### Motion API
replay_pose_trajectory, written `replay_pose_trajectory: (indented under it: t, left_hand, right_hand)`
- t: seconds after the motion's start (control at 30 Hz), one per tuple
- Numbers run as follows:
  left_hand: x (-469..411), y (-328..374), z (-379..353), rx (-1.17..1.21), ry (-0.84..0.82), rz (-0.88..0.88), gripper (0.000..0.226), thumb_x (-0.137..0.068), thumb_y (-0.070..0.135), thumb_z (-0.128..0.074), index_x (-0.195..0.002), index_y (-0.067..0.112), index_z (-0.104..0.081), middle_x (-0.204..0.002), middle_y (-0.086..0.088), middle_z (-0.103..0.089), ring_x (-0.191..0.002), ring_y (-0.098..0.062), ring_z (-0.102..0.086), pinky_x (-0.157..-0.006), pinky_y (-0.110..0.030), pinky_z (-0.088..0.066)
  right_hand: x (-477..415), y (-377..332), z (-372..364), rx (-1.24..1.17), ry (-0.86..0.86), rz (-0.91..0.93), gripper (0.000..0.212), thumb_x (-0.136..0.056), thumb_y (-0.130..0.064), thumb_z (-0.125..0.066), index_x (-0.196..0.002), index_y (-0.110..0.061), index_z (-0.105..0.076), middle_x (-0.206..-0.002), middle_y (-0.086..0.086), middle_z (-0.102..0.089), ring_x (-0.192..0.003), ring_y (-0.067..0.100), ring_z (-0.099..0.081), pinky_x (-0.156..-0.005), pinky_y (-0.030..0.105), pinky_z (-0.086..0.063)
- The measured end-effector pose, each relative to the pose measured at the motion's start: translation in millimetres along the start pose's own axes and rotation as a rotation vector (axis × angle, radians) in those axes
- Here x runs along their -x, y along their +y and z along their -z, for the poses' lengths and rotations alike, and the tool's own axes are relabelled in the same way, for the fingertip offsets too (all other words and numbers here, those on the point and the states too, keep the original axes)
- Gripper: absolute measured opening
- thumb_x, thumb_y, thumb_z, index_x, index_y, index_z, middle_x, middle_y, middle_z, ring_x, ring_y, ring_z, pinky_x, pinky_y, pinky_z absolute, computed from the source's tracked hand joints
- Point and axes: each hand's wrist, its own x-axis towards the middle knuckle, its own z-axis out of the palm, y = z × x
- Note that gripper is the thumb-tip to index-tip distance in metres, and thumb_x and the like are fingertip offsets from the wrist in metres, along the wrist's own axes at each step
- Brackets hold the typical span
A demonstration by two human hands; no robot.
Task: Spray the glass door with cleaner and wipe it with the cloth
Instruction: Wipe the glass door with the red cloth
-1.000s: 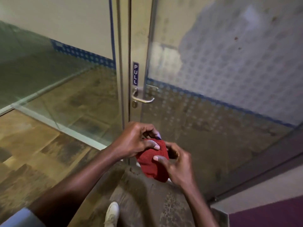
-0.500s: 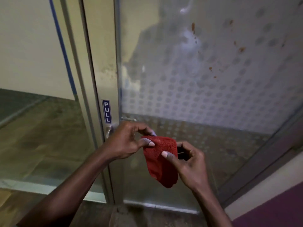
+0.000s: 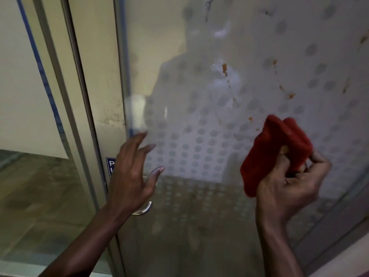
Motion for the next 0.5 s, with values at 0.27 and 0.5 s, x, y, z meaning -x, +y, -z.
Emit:
replay_pose_trajectory:
  t: [0.27,0.5]
  left_hand:
    - [-4.6,6.2,-37.1,-0.208,-0.038,0.092,0.118,-0.086,0.055,-0.083,-0.167,-0.004,-0.020,-0.178,-0.028,0.005,-0.167,-0.045,0.002,-0.135,-0.054,-0.015]
    - [-3.8,-0.6,-43.9,-0.281,-0.085,0.107,0.126,-0.085,0.063,-0.076,-0.170,-0.001,-0.009,-0.179,-0.025,0.011,-0.167,-0.044,0.007,-0.132,-0.065,-0.020]
  right_hand:
    - [29.8,71.8,-62.9,0.227,-0.641,0.818,0.064,-0.092,0.009,-0.055,-0.155,-0.005,-0.055,-0.166,0.015,-0.048,-0.159,0.046,-0.036,-0.130,0.070,-0.023]
    - [39.9,150.5,-32.1,0.389,-1.100,0.993,0.099,-0.072,0.011,-0.046,-0.167,-0.013,-0.036,-0.182,0.002,-0.013,-0.170,0.030,-0.004,-0.138,0.047,-0.008]
